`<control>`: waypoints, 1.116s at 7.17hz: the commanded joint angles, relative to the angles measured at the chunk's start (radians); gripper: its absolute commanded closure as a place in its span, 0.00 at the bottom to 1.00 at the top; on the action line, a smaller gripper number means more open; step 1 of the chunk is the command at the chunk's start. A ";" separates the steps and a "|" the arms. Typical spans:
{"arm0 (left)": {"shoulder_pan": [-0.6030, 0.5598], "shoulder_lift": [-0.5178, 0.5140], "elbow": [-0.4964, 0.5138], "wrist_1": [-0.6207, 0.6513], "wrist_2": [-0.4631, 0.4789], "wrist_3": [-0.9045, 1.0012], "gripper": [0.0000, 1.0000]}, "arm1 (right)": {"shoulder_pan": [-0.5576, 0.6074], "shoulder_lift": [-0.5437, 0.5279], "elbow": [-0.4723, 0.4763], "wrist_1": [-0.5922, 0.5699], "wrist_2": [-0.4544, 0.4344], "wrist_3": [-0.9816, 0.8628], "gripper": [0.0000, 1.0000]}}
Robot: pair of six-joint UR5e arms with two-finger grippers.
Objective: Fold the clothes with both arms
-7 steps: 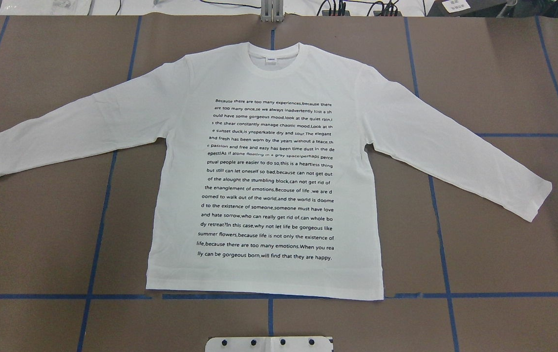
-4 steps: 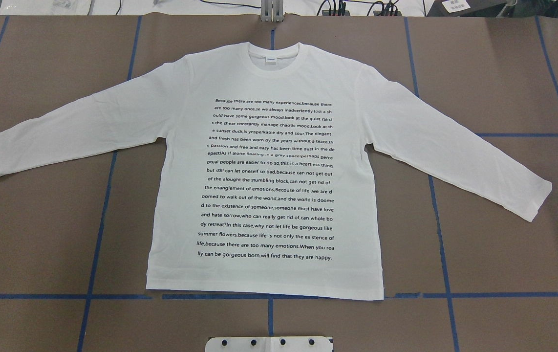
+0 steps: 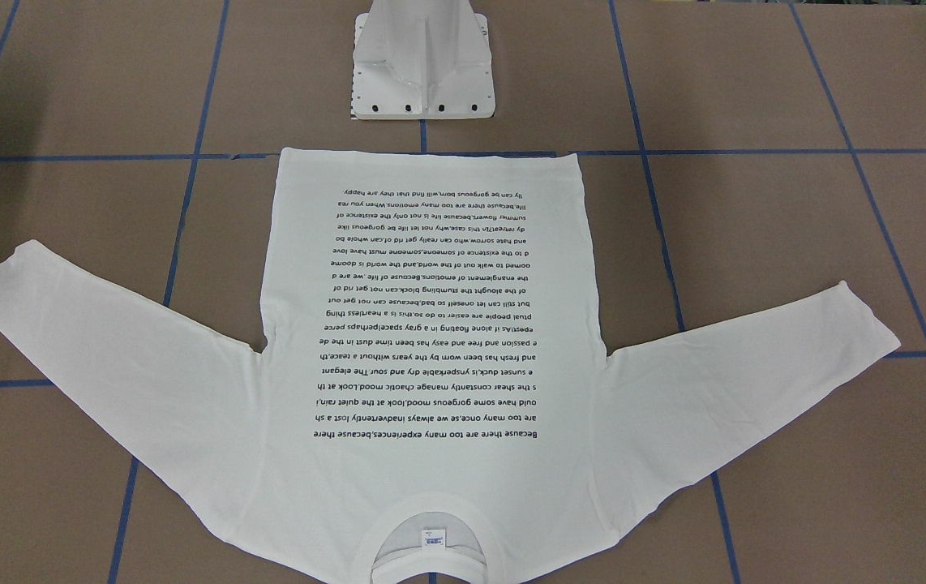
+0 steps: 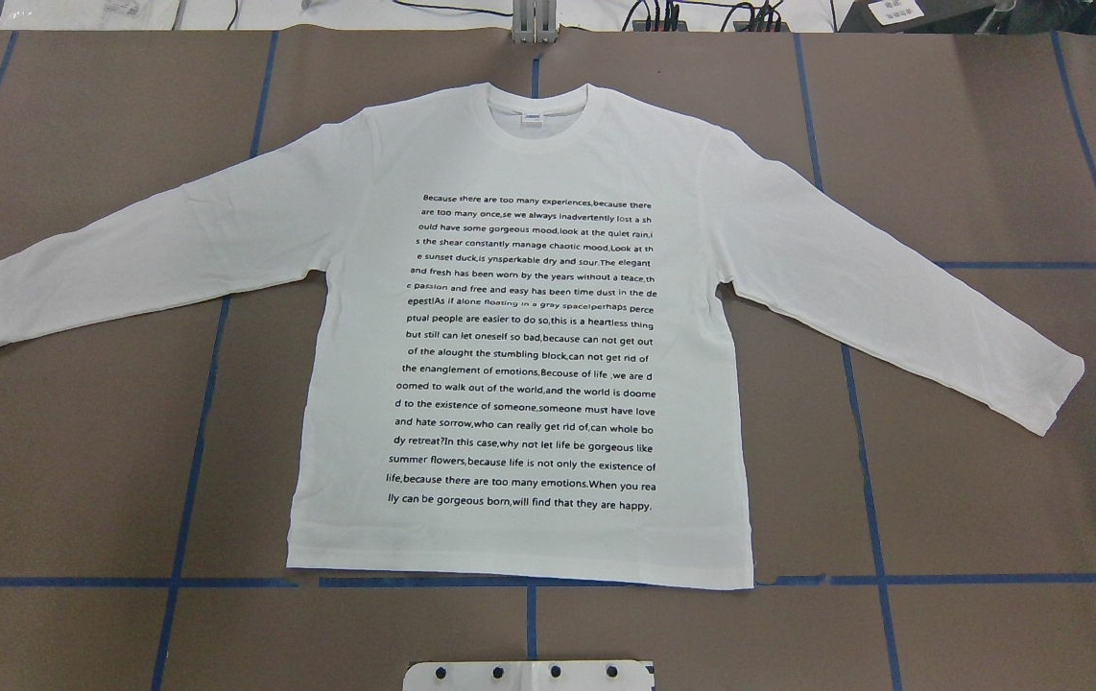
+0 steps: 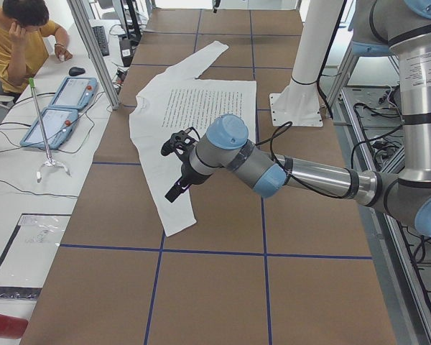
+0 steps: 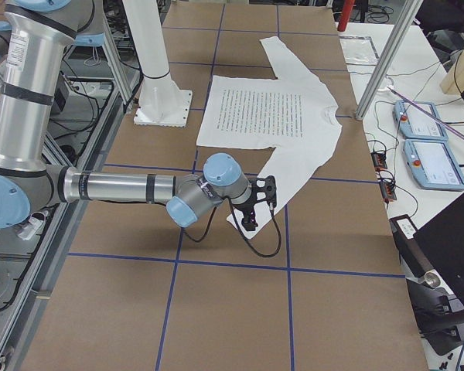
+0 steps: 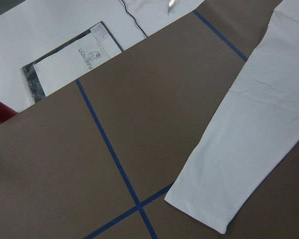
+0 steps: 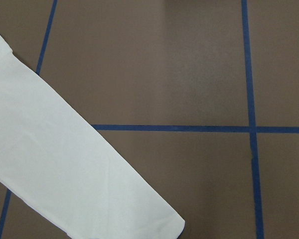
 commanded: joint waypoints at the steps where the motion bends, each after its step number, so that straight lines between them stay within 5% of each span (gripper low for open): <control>1: -0.001 0.003 -0.001 0.000 -0.005 0.000 0.00 | -0.213 0.000 -0.123 0.253 -0.213 0.220 0.03; 2: -0.001 0.015 -0.006 0.000 -0.017 0.002 0.00 | -0.288 0.000 -0.185 0.336 -0.317 0.275 0.08; 4: -0.001 0.015 -0.006 0.000 -0.017 0.003 0.00 | -0.327 0.024 -0.305 0.449 -0.330 0.276 0.23; 8: -0.001 0.016 -0.007 0.000 -0.019 0.003 0.00 | -0.398 0.024 -0.322 0.452 -0.389 0.274 0.29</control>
